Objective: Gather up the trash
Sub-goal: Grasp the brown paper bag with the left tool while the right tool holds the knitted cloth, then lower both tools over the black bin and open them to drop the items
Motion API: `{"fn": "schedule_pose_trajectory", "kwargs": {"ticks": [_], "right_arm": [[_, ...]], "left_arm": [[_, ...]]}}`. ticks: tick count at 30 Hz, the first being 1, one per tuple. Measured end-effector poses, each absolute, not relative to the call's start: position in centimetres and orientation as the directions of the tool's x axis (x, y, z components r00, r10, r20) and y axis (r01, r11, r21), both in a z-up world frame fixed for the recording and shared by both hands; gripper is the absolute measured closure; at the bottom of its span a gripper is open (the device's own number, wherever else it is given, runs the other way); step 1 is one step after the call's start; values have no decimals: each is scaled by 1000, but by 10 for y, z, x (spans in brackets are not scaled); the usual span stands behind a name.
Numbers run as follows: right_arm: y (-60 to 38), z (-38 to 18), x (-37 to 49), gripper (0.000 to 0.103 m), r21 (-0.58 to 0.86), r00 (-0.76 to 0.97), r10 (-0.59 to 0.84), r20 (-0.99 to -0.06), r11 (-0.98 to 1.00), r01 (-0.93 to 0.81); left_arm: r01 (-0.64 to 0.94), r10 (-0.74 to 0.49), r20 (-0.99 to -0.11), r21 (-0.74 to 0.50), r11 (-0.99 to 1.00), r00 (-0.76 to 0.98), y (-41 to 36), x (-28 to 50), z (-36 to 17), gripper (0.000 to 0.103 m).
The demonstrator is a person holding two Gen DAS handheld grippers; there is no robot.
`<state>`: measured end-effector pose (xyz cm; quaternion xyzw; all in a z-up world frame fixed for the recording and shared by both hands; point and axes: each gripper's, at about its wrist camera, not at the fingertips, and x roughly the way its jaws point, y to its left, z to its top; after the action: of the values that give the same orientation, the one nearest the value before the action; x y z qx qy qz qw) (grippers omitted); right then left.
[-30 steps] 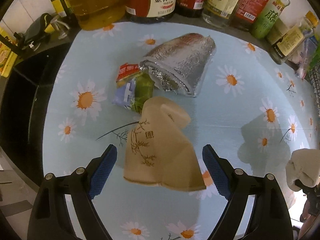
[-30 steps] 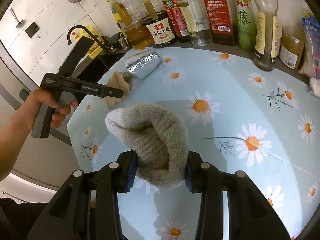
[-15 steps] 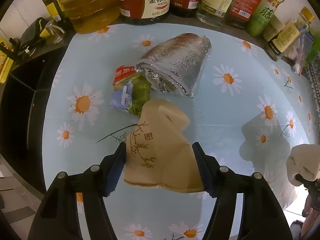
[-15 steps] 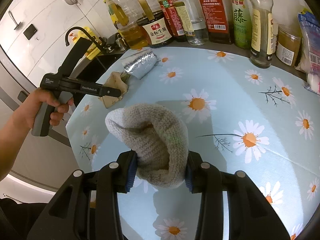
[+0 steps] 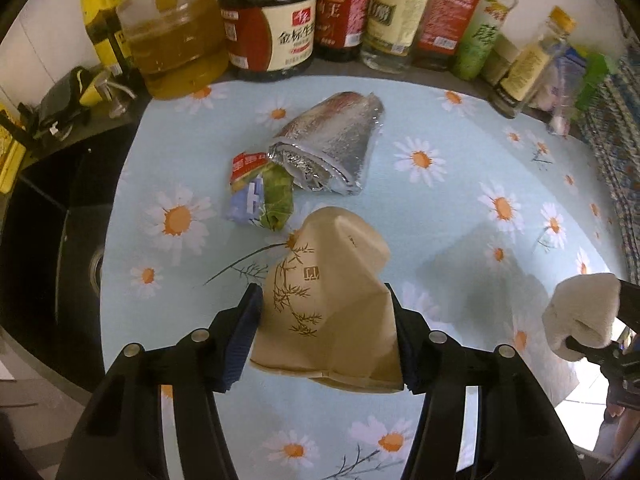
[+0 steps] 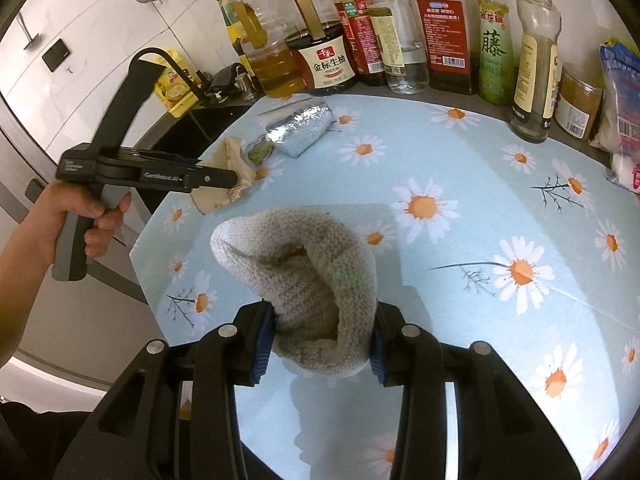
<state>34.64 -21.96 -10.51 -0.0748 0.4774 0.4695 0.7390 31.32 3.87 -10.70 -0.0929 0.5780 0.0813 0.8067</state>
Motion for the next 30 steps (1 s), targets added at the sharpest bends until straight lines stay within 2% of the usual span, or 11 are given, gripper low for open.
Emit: {"fn": "schedule_pose_trajectory", "kwargs": {"ticks": [20,30], "right_arm": [[-165,-95,236,63,275,171,553,-815,631,-726],[-140,-103,187,63,278,167,533,-830,653,-704]], "left_arm": [[-109,-108,-871,-181,977,480,43,208,-61,47],[-90,-175,-854,-249,964,490,53,154,-69,47]]}}
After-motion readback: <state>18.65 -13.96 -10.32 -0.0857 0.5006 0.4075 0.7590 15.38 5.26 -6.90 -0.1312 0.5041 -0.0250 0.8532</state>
